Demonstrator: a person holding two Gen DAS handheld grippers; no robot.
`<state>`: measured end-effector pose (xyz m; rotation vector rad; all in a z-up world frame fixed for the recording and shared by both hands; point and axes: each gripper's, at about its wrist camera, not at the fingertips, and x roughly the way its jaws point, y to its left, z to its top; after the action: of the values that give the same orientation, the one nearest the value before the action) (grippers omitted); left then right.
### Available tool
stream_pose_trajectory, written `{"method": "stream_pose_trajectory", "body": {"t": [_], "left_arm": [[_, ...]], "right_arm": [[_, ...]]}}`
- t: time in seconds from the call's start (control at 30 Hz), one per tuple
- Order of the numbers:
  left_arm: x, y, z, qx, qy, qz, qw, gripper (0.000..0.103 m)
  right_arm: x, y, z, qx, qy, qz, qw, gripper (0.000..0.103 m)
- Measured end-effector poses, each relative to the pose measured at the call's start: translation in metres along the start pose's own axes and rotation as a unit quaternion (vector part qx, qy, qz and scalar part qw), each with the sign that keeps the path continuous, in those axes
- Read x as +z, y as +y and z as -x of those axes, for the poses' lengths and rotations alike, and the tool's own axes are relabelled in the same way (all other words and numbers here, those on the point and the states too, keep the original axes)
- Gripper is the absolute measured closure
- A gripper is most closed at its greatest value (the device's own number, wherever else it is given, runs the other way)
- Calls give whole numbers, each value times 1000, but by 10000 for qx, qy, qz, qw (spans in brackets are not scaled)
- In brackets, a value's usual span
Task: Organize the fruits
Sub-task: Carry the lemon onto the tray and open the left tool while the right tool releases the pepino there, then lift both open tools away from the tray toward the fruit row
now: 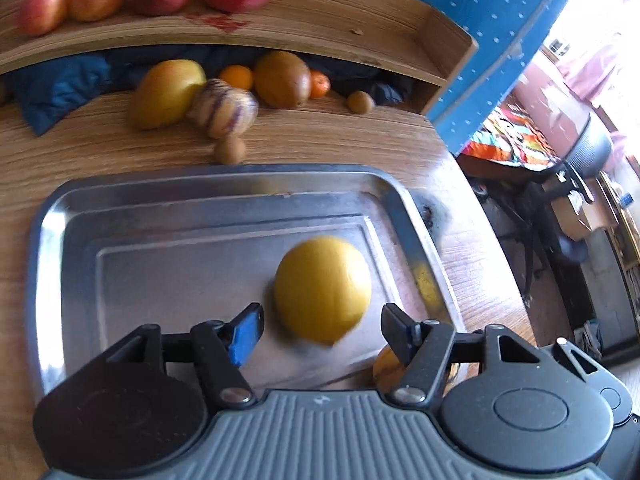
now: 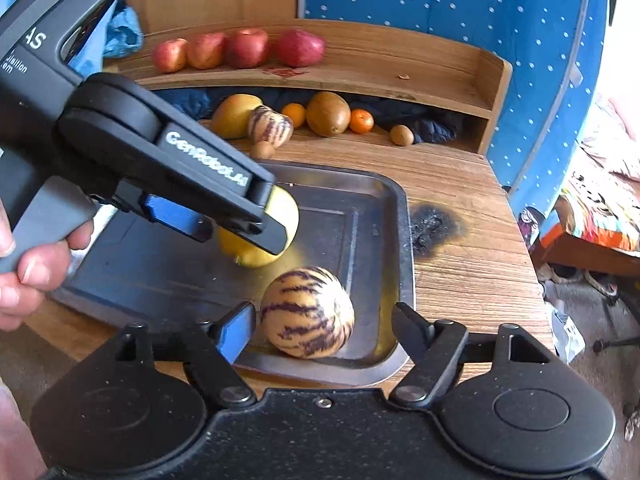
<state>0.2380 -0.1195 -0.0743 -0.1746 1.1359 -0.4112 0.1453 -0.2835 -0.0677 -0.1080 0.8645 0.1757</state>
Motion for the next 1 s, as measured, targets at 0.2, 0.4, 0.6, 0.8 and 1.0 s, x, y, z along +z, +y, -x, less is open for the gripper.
{"method": "stream_pose_trajectory", "body": {"t": [0.2,0.4,0.6,0.8,1.0], "left_arm": [[-25,13,33,408,-95,151,9990,17],[-56,24,67,847,174,-39,9963,4],[-73,33,74,1353,703,178,9881,2],[-75,50,75,1882,1069,585,9745,2],[-69,71,80,2132,1097,935,9663,2]], "right_arm": [[-6,8,14,334,-132,174,9992,10],[-7,19,25,694,-146,546,9960,2],[-5,25,29,949,-240,684,9928,1],[1,32,31,1212,-328,693,9897,1],[13,34,25,1290,-390,686,9885,1]]}}
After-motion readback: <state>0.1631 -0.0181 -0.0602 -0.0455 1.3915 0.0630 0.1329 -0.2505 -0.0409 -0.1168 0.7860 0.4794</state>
